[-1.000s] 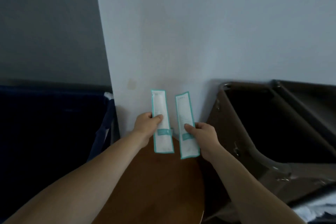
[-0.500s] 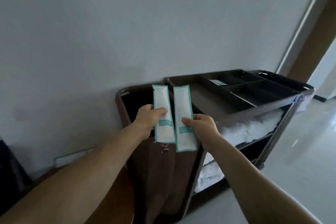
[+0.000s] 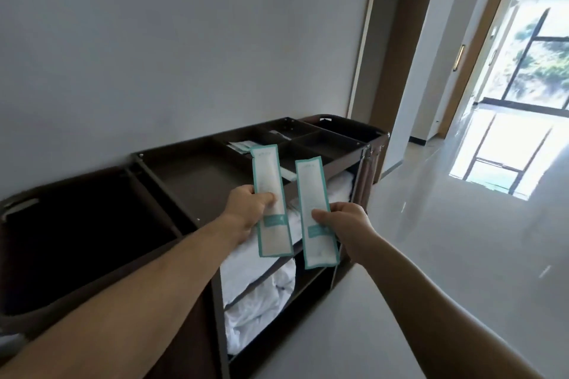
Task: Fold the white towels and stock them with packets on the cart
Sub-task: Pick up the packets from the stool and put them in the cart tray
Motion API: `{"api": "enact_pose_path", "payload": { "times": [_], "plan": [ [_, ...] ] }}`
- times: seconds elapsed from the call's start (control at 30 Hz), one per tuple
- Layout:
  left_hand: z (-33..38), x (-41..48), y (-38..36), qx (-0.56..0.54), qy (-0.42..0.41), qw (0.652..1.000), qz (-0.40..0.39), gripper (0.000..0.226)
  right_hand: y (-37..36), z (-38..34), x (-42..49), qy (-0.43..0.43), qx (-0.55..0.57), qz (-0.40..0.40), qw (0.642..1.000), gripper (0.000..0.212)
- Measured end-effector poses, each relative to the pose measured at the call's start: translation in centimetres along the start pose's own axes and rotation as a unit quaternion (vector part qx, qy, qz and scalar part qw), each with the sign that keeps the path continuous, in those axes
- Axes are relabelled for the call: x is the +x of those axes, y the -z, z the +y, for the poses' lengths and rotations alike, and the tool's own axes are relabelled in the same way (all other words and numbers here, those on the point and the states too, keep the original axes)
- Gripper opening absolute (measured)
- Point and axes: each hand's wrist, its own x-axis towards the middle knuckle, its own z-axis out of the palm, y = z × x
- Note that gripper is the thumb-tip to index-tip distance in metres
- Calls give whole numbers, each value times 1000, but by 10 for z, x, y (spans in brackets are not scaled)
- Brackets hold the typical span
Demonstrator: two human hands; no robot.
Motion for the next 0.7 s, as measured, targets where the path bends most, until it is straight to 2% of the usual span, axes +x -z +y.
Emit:
{"api": "enact_pose_path", "payload": {
  "times": [0.2,0.3,0.4,0.7],
  "plan": [
    [7,88,-42,-21,-3,1000,5,18,22,-11,85,-6,-19,21,1000,15],
    [14,137,-51,-42,7,999,8,24,24,-23,135,-4,-51,13,999,14],
    [23,179,-54,-57,10,998,14,21,19,-42,180,8,-75,1,997,11],
    [24,252,-34,-55,10,994,93,25,-25,-54,293,14,-112,-92,989,13]
  ]
}}
